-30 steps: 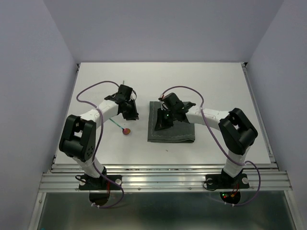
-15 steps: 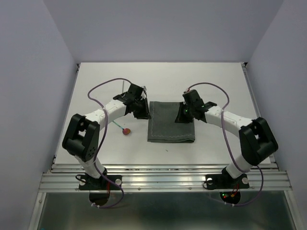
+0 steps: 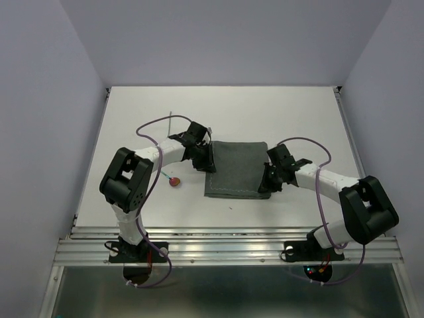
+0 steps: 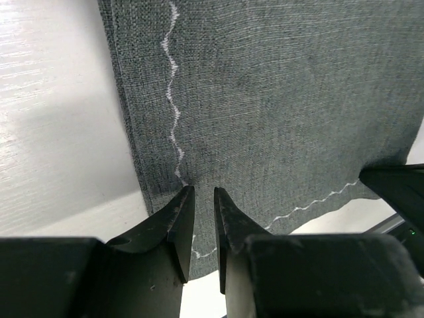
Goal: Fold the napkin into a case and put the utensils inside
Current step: Smooth out the square-folded napkin at the center of the board.
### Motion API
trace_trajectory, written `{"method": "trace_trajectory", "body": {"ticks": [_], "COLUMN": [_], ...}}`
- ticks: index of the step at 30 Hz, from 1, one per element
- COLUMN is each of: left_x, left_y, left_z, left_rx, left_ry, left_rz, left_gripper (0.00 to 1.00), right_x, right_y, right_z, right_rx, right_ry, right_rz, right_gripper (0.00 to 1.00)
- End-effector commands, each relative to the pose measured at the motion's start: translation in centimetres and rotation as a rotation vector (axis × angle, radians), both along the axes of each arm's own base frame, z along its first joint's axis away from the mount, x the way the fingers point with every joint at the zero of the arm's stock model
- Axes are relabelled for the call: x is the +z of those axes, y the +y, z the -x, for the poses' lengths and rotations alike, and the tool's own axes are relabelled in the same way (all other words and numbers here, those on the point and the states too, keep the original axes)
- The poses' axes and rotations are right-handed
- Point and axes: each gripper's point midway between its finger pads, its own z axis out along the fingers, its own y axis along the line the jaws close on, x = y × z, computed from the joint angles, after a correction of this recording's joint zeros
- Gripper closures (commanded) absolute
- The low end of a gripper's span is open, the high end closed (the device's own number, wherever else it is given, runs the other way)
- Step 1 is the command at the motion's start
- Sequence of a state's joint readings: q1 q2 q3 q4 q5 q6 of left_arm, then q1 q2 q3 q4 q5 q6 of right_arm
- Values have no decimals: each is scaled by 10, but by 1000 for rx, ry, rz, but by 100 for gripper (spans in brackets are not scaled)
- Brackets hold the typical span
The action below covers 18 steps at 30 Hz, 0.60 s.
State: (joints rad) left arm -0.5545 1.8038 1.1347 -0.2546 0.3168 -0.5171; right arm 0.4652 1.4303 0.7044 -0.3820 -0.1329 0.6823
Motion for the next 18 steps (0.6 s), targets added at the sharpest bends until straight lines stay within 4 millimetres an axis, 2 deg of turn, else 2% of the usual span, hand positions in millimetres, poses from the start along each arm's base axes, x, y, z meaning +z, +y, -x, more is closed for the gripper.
{"method": "trace_trajectory", "body": {"ticks": [1, 4, 8, 14, 18], "left_x": [-14, -24, -16, -2, 1], "left_y": [0, 4, 2, 1, 1], "left_z": [7, 8, 5, -3, -7], "left_rx": [-34, -40, -36, -35, -40], "left_ry": [23, 41, 25, -4, -11], "left_rz": [-12, -43, -31, -37, -47], "left_gripper": [71, 71, 71, 71, 71], "right_x": [12, 35, 44, 16, 0], "right_y": [1, 3, -13, -35, -35], "right_z": [-11, -20, -21, -1, 6], "right_rx": [14, 17, -46, -153, -152], "right_ry": [-31, -86, -124, -71, -46], "right_rz": [23, 11, 65, 125, 121], "right_gripper": [92, 92, 92, 93, 93]}}
